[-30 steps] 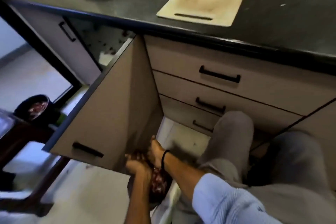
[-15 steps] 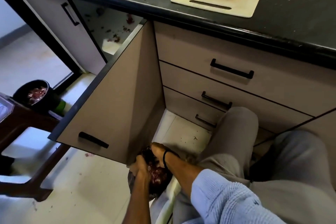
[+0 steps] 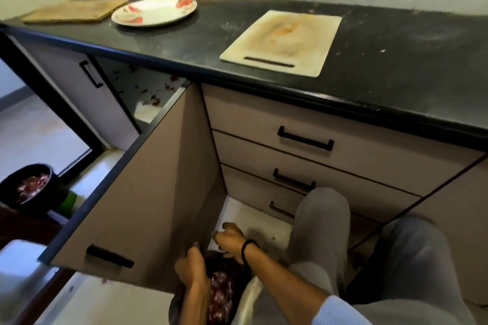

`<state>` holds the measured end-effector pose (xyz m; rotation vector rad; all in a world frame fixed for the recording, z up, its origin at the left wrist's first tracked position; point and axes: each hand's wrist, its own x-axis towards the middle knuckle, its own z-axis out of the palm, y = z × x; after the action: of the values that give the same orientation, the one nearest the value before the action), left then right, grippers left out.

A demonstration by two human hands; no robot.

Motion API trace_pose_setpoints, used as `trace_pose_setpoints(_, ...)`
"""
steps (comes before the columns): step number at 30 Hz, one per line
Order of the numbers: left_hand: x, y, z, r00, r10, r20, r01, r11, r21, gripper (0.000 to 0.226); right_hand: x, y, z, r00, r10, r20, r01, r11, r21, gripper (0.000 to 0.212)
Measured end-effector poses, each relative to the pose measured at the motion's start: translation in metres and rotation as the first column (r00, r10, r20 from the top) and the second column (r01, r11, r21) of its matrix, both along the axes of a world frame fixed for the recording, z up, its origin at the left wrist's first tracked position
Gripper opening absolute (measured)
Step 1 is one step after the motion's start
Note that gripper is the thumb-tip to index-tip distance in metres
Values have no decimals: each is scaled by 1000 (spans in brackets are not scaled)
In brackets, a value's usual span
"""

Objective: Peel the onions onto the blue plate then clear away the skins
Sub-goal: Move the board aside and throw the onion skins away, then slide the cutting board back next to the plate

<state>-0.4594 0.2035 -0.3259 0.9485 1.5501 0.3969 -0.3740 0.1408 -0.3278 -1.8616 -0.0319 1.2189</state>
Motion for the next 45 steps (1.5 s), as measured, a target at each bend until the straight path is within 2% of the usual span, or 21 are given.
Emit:
trace_pose_setpoints(4, 64, -10, 85, 962, -130, 241, 77, 973, 218, 28, 66, -23, 83, 952, -147, 270, 106, 981, 162, 56)
trace_pose_setpoints(7, 108, -16, 154, 889, -195, 415, 53, 943, 329, 29, 115, -49, 161, 845, -274, 460, 120, 934, 336, 56)
trace_pose_setpoints(10, 148, -27, 220, 835, -311, 454, 69, 878, 473, 30, 170, -77, 233, 719, -377, 584, 73, 876, 477, 49)
trace_pose_setpoints(13, 194, -38, 270, 831, -411, 376, 150, 814, 561, 29, 237, -100, 304, 579, -444, 683, 74, 864, 498, 36)
trace_pose_setpoints(15, 221, -47, 296, 785, -470, 403, 230, 825, 516, 22, 290, -112, 337, 483, -455, 748, 141, 884, 446, 35)
trace_pose_setpoints(17, 244, -56, 319, 728, -486, 484, 288, 857, 427, 19, 338, -119, 361, 424, -386, 819, 212, 922, 325, 38)
trace_pose_setpoints(19, 262, -63, 334, 678, -505, 534, 361, 862, 356, 17, 371, -122, 373, 404, -297, 865, 238, 947, 213, 41)
trace_pose_setpoints(22, 280, -65, 345, 669, -547, 503, 459, 836, 299, 27, 417, -122, 372, 465, -148, 873, 208, 977, 55, 60)
trace_pose_setpoints(26, 299, -57, 342, 704, -546, 455, 479, 837, 263, 65, 468, -115, 354, 538, 122, 834, 119, 969, -218, 77)
trace_pose_setpoints(28, 304, -53, 339, 715, -544, 439, 471, 839, 272, 80, 481, -110, 343, 517, 203, 832, 124, 943, -308, 78)
trace_pose_setpoints(31, 311, -55, 333, 732, -548, 405, 446, 835, 322, 84, 498, -107, 332, 413, 336, 847, 171, 885, -434, 81)
trace_pose_setpoints(35, 316, -60, 328, 758, -527, 385, 401, 842, 361, 72, 514, -112, 327, 413, 353, 840, 178, 873, -454, 84)
trace_pose_setpoints(37, 317, -59, 328, 772, -508, 382, 384, 852, 356, 75, 517, -113, 331, 403, 304, 863, 202, 890, -409, 84)
trace_pose_setpoints(42, 315, -56, 326, 833, -337, 439, 219, 929, 299, 68, 508, -127, 339, 464, 259, 847, 270, 870, -413, 84)
trace_pose_setpoints(45, 316, -62, 330, 842, -347, 412, 226, 922, 315, 79, 497, -151, 334, 407, 147, 901, 353, 885, -304, 68)
